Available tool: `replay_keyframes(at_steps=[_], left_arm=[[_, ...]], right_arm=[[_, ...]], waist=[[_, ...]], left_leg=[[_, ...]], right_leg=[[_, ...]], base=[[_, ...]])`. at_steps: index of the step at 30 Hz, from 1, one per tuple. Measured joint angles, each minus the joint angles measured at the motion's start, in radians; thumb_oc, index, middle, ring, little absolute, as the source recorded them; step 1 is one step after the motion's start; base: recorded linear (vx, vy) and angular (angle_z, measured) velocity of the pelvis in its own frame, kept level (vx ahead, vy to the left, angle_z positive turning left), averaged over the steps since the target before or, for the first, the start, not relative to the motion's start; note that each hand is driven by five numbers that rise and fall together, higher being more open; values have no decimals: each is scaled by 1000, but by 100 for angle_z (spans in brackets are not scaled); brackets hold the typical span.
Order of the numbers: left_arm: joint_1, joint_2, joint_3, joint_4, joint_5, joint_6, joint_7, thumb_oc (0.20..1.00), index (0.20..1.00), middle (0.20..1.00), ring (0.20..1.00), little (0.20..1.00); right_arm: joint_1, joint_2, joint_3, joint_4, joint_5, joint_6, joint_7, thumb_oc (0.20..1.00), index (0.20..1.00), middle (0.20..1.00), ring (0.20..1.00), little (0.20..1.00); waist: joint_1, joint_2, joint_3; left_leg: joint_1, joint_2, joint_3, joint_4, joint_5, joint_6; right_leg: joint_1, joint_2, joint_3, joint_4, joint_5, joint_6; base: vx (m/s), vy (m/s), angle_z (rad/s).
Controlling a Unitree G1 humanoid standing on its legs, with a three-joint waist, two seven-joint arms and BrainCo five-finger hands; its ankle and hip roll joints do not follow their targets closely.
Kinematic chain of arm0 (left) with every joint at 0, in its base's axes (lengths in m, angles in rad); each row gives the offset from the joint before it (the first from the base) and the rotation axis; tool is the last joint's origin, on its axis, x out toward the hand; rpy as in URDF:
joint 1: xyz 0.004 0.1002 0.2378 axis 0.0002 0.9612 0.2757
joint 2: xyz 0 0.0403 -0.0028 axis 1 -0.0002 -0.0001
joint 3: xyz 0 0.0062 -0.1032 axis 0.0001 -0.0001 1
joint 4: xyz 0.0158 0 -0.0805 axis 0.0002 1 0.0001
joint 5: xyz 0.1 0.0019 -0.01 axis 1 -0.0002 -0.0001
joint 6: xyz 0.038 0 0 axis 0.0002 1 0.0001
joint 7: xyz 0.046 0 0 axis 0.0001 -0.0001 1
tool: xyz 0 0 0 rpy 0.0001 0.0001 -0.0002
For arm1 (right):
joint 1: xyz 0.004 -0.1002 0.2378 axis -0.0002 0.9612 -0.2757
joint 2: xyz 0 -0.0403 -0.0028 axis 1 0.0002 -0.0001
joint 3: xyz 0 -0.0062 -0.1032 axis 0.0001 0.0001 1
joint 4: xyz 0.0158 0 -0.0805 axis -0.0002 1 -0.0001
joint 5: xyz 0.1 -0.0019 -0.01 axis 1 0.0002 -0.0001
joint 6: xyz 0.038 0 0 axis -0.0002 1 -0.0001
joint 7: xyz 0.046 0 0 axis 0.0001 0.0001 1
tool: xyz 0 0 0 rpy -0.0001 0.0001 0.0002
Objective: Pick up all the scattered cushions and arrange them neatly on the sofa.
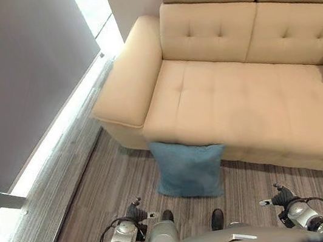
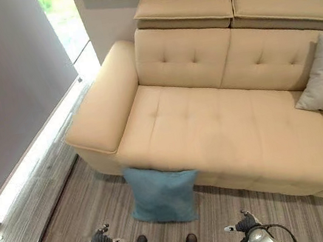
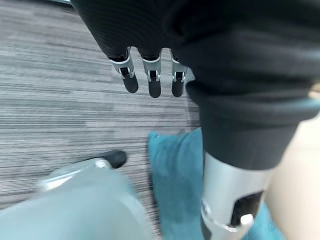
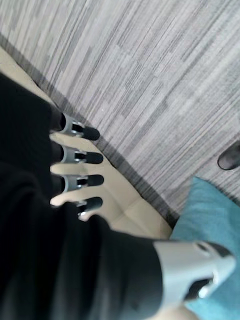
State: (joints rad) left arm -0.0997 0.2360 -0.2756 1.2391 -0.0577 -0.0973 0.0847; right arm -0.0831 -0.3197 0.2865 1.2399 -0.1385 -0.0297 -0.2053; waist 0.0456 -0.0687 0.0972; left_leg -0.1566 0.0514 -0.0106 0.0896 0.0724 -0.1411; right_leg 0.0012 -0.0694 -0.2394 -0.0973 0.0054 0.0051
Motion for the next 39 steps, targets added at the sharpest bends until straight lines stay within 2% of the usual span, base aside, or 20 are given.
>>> replay_keyframes(at_steps=[4, 5, 6, 8, 10, 14, 15, 17, 20, 22, 24, 28, 30, 31, 33, 34, 35, 37, 38, 39], left_arm=[[8, -6, -1, 0, 0, 3, 0, 1000, 1000, 1000, 1000, 1000], [12, -10, 0, 0, 0, 3, 0, 1000, 1000, 1000, 1000, 1000], [12, -8, 1, -2, 0, 2, 1, 1000, 1000, 1000, 1000, 1000], [4, 16, 0, -8, 0, 3, 0, 1000, 1000, 1000, 1000, 1000], [-9, 21, 1, -10, 0, 2, 1, 1000, 1000, 1000, 1000, 1000], [-10, 60, 2, -39, -3, 1, 2, 1000, 1000, 1000, 1000, 1000], [-34, 84, 2, -41, -10, -2, 6, 1000, 1000, 1000, 1000, 1000], [-30, 96, 3, -43, -10, -4, 6, 1000, 1000, 1000, 1000, 1000], [-12, 86, 2, -39, -10, -3, 6, 1000, 1000, 1000, 1000, 1000], [-10, 77, 4, -40, -10, -4, 7, 1000, 1000, 1000, 1000, 1000], [-8, 67, 5, -46, -10, -9, 7, 1000, 1000, 1000, 1000, 1000], [8, 50, 12, -40, -10, -8, 5, 1000, 1000, 1000, 1000, 1000], [8, 35, 12, -40, -9, -7, 5, 1000, 1000, 1000, 1000, 1000], [-2, 31, 12, -40, -10, -7, 5, 1000, 1000, 1000, 1000, 1000], [-8, 20, 11, -39, -11, -5, 5, 1000, 1000, 1000, 1000, 1000], [3, 12, 6, -36, -11, -1, 3, 1000, 1000, 1000, 1000, 1000], [2, 7, -2, -34, -11, 0, 2, 1000, 1000, 1000, 1000, 1000], [-4, -4, -5, -34, -11, -2, 1, 1000, 1000, 1000, 1000, 1000], [0, -3, 1, -37, -11, -1, 2, 1000, 1000, 1000, 1000, 1000], [9, -4, 0, -36, -10, 1, 1, 1000, 1000, 1000, 1000, 1000]], right_arm=[[5, -13, -7, 14, -1, 0, -2, 1000, 1000, 1000, 1000, 1000], [8, -16, -11, 16, -2, 1, -4, 1000, 1000, 1000, 1000, 1000], [22, 2, -25, 14, -2, -1, -6, 1000, 1000, 1000, 1000, 1000], [34, 33, -27, 13, -1, 0, -5, 1000, 1000, 1000, 1000, 1000], [39, 34, -36, 13, -1, 0, -5, 1000, 1000, 1000, 1000, 1000], [2, 34, -33, -1, -1, 0, -5, 1000, 1000, 1000, 1000, 1000], [-10, 35, -28, -7, -1, -1, -5, 1000, 1000, 1000, 1000, 1000], [-37, 33, -29, -17, 0, -10, -7, 1000, 1000, 1000, 1000, 1000], [-33, 34, -17, -27, 0, -11, -8, 1000, 1000, 1000, 1000, 1000], [-23, 31, -11, -26, 0, -10, -8, 1000, 1000, 1000, 1000, 1000], [-17, 29, -10, -25, 0, -10, -9, 1000, 1000, 1000, 1000, 1000], [-22, 25, -10, -33, 0, -21, -14, 1000, 1000, 1000, 1000, 1000], [-4, 25, -10, -26, 5, -21, -14, 1000, 1000, 1000, 1000, 1000], [0, 24, -10, -25, 9, -22, -14, 1000, 1000, 1000, 1000, 1000], [0, 21, -10, -11, 10, -22, -13, 1000, 1000, 1000, 1000, 1000], [-10, 11, -7, -10, 10, -22, -14, 1000, 1000, 1000, 1000, 1000], [-11, 4, -7, -9, 10, -21, -14, 1000, 1000, 1000, 1000, 1000], [-9, -25, -7, -4, 10, -21, -15, 1000, 1000, 1000, 1000, 1000], [-5, -34, -16, -1, 10, -20, -16, 1000, 1000, 1000, 1000, 1000], [-1, -36, -24, 1, 10, -20, -16, 1000, 1000, 1000, 1000, 1000]], waist=[[0, -3, 8], [-1, 5, 5], [2, 11, 1], [0, -33, 3], [8, -32, 8], [25, -32, 25], [29, -39, 29], [27, -41, 34], [25, -53, 29], [24, -44, 33], [27, -33, 31], [24, -22, 25], [21, -3, 23], [19, 3, 27], [28, 1, 35], [24, 0, 37], [24, 0, 38], [22, 4, 36], [24, 13, 32], [21, 10, 33]], left_leg=[[33, 2, 0, -123, 5, 10], [58, -1, 1, -129, -3, 24], [88, -12, 18, -150, -17, 105], [85, -57, 33, -136, -34, 132], [82, -70, 54, -117, -54, 160], [86, -88, 102, -103, -67, 189], [97, -87, 103, -104, -76, 193], [117, -84, 105, -113, -85, 192], [126, -90, 105, -129, -80, 190], [121, -84, 93, -117, -77, 184], [123, -67, 77, -122, -73, 166], [124, -34, 59, -122, -62, 133], [103, -20, 20, -93, -55, 107], [64, -18, -3, -47, -50, 88], [8, -20, -30, 29, -8, 20], [-7, -17, -31, 32, -18, 14], [-10, -16, -31, 20, -18, 14], [-53, 19, -28, -69, -15, 9], [-48, 34, -26, -118, -10, 17], [-23, 32, -25, -139, -8, 21]], right_leg=[[-25, 2, 8, 1, 7, 6], [-28, 2, 11, 9, 15, 18], [-50, -9, 30, 50, 14, 32], [-63, -48, 33, 70, 21, 50], [-96, -77, 40, 136, 5, 70], [-137, -97, 38, 193, 7, 77], [-144, -109, 29, 235, 2, 110], [-166, -103, 27, 282, -6, 115], [-108, -98, 13, 158, -11, 126], [-43, -77, -14, 56, 25, 97], [-11, -60, -27, 7, 37, 94], [-4, -20, -30, 6, 30, 87], [11, 3, -31, 5, 9, 79], [7, 15, -21, 5, 0, 64], [5, 11, -13, 1, -10, 25], [8, 9, -9, 0, -11, 14], [8, 8, -7, 0, -12, 4], [-15, 7, -4, 0, -11, -6], [-33, 8, 13, 5, -4, -2], [-37, 8, 28, 9, -1, 2]], base=[[205, 191, -5], [149, 166, -42], [144, 219, -44], [142, 256, -23], [49, 133, -17], [54, 105, -32], [127, 119, -11], [114, 40, -18], [42, -41, 1], [14, -111, 18], [22, -148, 20], [-2, -164, 8], [-58, -136, 55], [-18, -66, 79], [58, 47, 46], [98, 91, 9], [96, 81, 14], [242, 251, -5], [280, 323, -51], [200, 255, -71]])
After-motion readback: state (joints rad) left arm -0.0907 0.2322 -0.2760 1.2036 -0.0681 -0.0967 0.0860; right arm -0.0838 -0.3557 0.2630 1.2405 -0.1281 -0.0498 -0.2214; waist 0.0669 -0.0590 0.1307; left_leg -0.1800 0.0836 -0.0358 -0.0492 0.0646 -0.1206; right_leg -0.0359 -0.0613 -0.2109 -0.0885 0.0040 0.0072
